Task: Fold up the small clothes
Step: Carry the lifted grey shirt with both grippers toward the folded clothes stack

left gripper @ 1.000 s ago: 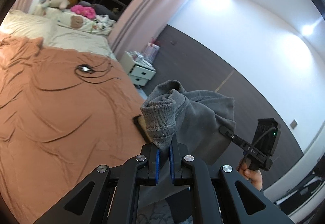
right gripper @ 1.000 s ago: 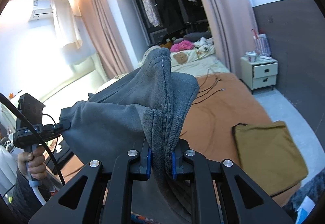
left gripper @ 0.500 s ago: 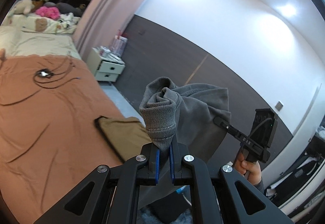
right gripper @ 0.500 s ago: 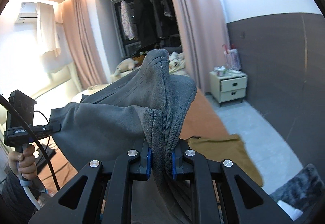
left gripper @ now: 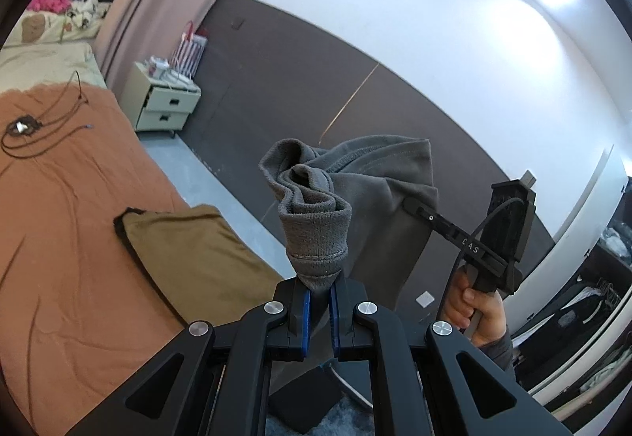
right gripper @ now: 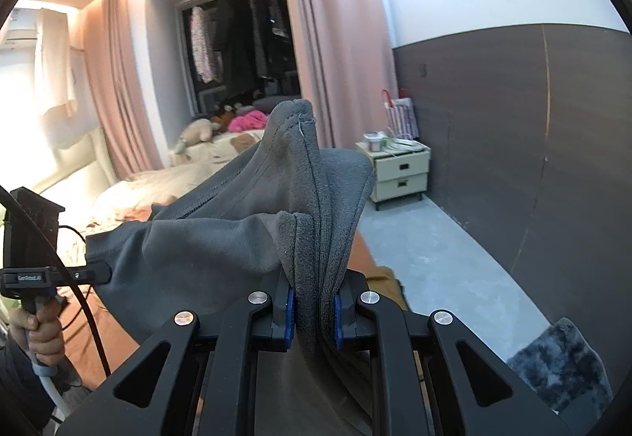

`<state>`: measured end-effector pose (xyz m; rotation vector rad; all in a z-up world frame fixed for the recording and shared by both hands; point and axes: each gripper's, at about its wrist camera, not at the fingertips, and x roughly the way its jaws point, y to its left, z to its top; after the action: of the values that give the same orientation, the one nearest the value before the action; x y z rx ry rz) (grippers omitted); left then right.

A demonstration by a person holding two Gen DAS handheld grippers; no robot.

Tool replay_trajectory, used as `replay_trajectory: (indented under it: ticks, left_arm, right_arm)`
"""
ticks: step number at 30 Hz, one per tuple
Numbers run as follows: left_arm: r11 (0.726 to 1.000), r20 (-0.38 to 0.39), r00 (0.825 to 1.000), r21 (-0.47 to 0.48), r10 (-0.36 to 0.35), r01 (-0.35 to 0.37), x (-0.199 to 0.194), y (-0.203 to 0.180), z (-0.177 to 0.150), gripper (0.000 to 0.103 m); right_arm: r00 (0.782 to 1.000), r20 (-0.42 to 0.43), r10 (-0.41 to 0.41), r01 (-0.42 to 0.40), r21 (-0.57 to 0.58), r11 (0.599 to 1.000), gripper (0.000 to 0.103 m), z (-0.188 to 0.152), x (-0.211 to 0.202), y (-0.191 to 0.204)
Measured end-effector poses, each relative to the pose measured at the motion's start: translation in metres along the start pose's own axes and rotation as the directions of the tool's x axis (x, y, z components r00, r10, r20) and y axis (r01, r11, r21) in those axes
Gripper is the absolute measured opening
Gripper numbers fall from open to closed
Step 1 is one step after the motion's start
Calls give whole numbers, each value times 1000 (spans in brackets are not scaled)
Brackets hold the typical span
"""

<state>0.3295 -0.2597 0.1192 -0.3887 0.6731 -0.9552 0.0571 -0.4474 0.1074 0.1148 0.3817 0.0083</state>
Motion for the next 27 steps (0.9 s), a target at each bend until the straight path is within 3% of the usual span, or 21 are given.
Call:
replay_trajectory:
  ticks: [6, 9, 27]
  left_arm:
    - [1000, -38, 999, -25, -1, 0, 33, 17, 9, 7]
    - [999, -54, 998, -23, 37, -39, 48, 32, 13, 7]
    - [981, -128, 985, -143, 116, -134, 132, 147, 53, 7]
  right_arm:
    - [999, -32, -26, 27, 31, 999, 11, -1, 33, 24]
    - [998, -45, -32, 35, 57, 998, 11, -1, 53, 34]
    - [986, -169, -12, 41, 169, 985, 11, -1, 182, 95]
